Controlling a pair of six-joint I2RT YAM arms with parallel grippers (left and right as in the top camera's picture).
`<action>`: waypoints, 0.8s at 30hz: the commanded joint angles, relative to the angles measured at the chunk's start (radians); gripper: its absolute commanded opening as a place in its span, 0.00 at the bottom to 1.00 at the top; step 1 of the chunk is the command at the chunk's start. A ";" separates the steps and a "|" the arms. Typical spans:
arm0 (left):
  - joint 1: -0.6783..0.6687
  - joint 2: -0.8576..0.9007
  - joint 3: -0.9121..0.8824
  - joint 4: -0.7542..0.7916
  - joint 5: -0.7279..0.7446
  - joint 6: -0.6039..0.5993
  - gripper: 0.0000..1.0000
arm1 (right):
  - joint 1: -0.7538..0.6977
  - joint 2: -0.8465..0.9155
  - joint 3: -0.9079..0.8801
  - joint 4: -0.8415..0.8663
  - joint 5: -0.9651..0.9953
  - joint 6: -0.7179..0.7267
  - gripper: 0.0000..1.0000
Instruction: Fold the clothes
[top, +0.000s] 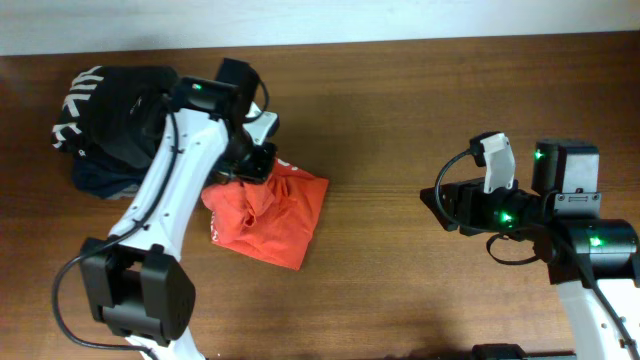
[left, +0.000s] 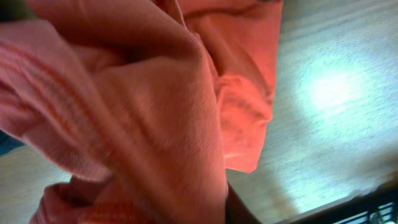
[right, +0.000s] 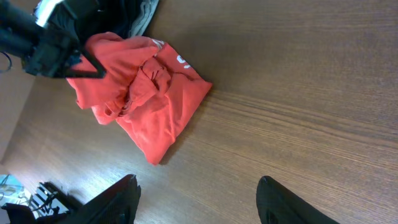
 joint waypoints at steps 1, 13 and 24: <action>-0.047 0.006 -0.061 0.029 -0.023 -0.037 0.29 | -0.006 -0.002 0.013 -0.003 0.013 -0.011 0.65; -0.060 0.006 -0.005 -0.058 -0.031 -0.076 0.74 | -0.003 0.011 0.012 -0.002 0.012 -0.010 0.65; 0.038 0.006 -0.209 0.262 0.022 -0.068 0.00 | -0.003 0.108 0.012 -0.039 0.008 -0.011 0.63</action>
